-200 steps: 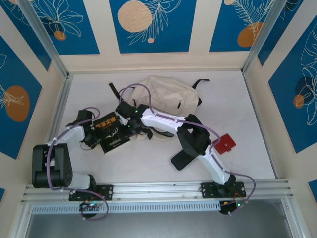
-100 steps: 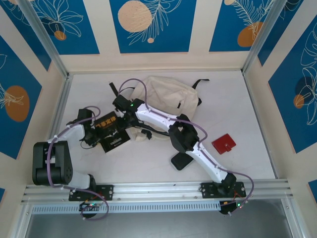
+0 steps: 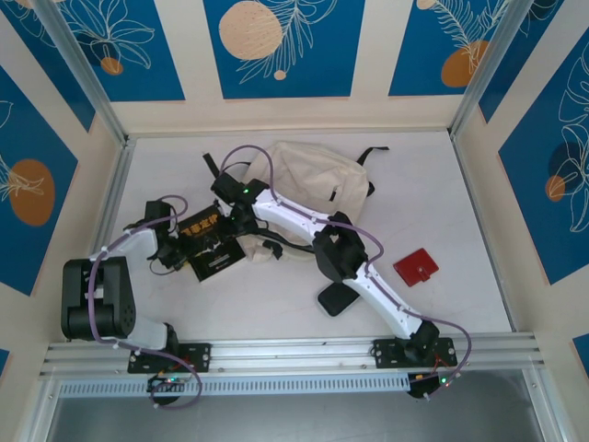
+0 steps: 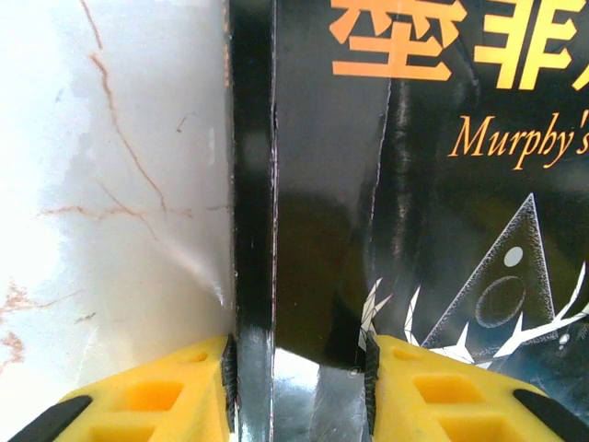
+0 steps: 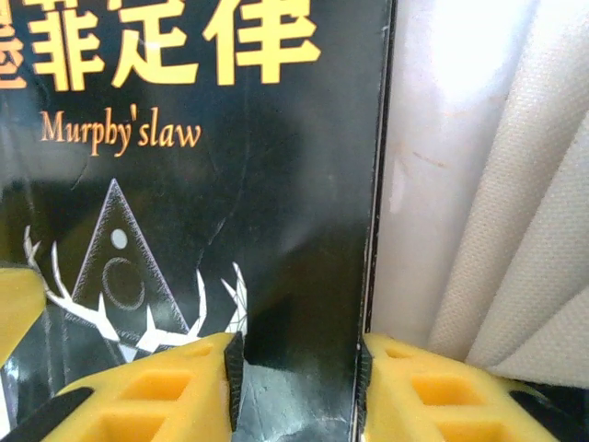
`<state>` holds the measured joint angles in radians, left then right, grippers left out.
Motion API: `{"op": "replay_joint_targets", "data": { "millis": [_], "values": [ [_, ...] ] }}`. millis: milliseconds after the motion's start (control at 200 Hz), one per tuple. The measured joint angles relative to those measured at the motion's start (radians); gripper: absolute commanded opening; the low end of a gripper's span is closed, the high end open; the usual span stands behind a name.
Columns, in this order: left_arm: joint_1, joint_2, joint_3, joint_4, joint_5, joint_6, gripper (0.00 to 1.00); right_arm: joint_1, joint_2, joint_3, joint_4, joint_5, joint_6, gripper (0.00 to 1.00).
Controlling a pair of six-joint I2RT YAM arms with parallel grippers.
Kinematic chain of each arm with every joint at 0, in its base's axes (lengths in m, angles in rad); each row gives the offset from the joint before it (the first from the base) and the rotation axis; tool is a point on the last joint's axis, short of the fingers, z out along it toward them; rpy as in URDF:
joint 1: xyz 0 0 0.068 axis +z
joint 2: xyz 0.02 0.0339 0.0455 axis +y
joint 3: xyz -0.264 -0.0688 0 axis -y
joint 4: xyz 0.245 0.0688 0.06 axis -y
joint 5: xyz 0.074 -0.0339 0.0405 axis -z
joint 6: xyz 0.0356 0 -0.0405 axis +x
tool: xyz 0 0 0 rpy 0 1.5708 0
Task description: Pack the student bag
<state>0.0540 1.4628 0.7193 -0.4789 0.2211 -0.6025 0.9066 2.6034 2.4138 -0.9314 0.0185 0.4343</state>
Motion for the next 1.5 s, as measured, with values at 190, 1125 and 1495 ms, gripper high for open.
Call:
{"op": "replay_joint_targets", "data": {
  "millis": [190, 1125, 1495],
  "values": [
    [0.000, 0.001, 0.001, 0.000, 0.000, 0.001, 0.37, -0.018, -0.013, 0.002, -0.017, -0.058, 0.012, 0.27],
    [0.017, -0.201, -0.016, 0.063, 0.200, -0.080, 1.00, -0.152, -0.273, -0.222, 0.160, -0.525, 0.165, 0.00],
    [0.034, -0.179, -0.163, 0.375, 0.436, -0.204, 0.99, -0.222, -0.292, -0.314, 0.227, -0.624, 0.212, 0.00]
  ]
}}
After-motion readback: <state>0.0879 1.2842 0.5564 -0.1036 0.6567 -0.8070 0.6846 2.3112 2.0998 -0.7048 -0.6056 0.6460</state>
